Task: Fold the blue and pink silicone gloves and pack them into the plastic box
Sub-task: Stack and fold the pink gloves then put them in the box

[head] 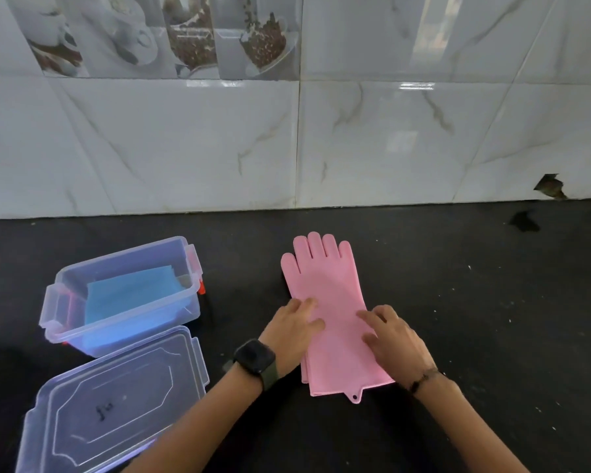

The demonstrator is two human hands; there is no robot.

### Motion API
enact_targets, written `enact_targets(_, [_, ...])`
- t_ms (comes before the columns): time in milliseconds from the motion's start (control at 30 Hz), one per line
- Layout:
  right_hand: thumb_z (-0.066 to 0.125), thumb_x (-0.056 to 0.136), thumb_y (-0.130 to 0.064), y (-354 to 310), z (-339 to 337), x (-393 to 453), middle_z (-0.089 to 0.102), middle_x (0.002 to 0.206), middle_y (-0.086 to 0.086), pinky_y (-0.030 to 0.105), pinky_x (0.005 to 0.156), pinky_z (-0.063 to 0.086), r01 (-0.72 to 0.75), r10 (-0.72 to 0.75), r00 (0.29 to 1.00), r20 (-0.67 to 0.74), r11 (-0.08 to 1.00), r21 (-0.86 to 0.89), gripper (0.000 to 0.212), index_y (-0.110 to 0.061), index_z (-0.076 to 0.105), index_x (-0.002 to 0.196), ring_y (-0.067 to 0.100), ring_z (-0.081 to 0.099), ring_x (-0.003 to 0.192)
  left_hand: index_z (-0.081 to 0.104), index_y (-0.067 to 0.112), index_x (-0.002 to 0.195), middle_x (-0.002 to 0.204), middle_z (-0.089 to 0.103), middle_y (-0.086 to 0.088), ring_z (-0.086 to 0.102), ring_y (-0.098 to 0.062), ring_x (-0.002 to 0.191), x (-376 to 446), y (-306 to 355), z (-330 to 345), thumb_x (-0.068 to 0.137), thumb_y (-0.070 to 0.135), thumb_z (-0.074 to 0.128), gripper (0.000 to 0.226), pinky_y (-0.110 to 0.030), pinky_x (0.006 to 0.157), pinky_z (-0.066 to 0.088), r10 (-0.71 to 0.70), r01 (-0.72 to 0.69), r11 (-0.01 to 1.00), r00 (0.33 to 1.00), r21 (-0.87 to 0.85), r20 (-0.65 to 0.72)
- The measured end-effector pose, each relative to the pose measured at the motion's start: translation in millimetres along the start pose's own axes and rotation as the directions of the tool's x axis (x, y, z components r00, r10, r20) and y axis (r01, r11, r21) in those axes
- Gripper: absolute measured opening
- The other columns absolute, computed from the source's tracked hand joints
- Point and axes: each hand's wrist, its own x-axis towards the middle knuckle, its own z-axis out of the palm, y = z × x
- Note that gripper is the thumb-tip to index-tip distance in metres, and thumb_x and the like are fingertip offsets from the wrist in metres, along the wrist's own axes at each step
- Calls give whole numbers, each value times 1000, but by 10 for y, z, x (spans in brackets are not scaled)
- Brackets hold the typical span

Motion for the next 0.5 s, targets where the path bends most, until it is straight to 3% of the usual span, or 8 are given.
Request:
enact_targets(33, [46, 95, -21, 84, -8, -82, 39, 138, 0, 22, 89, 50, 122, -122, 992, -17, 992, -19, 40, -28, 44, 134, 14, 52, 112, 52, 16, 122, 140, 40, -11, 36, -31, 129, -47, -51, 9, 91, 7, 43, 33, -41, 110, 35, 172, -175, 983, 983, 56, 61])
enact_targets(100, [48, 93, -17, 260, -26, -213, 41, 139, -1, 20, 97, 46, 311, -310, 950, 22, 948, -65, 37, -26, 51, 129, 13, 47, 120, 53, 19, 122, 136, 47, -8, 39, -26, 129, -163, -120, 8, 89, 4, 46, 37, -40, 112, 33, 339, -354, 934, 924, 57, 178])
enact_targets(167, [46, 94, -20, 369, -45, -273, 45, 136, -3, 20, 97, 45, 359, -354, 933, 69, 931, -70, 32, -25, 56, 124, 12, 47, 118, 56, 17, 121, 134, 51, -6, 41, -23, 127, -203, -182, 18, 89, 4, 45, 36, -37, 111, 34, 356, -354, 934, 910, -46, 211])
enact_targets(233, [47, 94, -21, 376, -73, -197, 53, 126, -4, 18, 92, 45, 324, -324, 946, 12, 946, -10, 28, -23, 61, 118, 9, 51, 111, 62, 13, 113, 127, 57, -6, 48, -20, 122, -153, -229, 6, 87, 0, 42, 35, -30, 109, 36, 290, -256, 939, 948, -230, 130])
enact_targets(333, [54, 91, -15, 209, -196, 186, 64, 105, 0, 15, 76, 43, 154, -116, 978, -175, 963, 222, 21, -14, 66, 108, 10, 56, 87, 67, 3, 103, 112, 66, -13, 58, -25, 108, 166, -330, -98, 83, -4, 43, 32, -28, 100, 41, -78, 47, 905, 995, -423, -56])
enact_targets(367, [55, 90, -14, 143, -241, 387, 65, 99, 2, 20, 75, 46, 62, -7, 983, -182, 953, 295, 18, -11, 67, 103, 14, 57, 85, 67, 1, 100, 109, 66, -16, 60, -29, 105, 319, -386, -149, 84, -3, 45, 27, -31, 96, 43, -271, 192, 857, 957, -479, -101])
enact_targets(433, [53, 89, -15, 25, -298, 826, 63, 85, 10, 34, 75, 49, -122, 174, 980, -99, 911, 394, 15, -5, 64, 84, 24, 58, 79, 64, 2, 91, 103, 64, -19, 60, -34, 105, 624, -518, -252, 88, 6, 49, 16, -35, 91, 45, -600, 453, 663, 798, -596, -60])
enact_targets(500, [53, 88, -17, -72, -304, 1209, 53, 79, 12, 33, 68, 46, -276, 291, 956, 33, 857, 436, 16, -6, 54, 76, 25, 54, 74, 61, 3, 94, 111, 62, -20, 58, -35, 110, 858, -620, -309, 90, 16, 50, 17, -36, 90, 47, -728, 602, 497, 682, -625, 78])
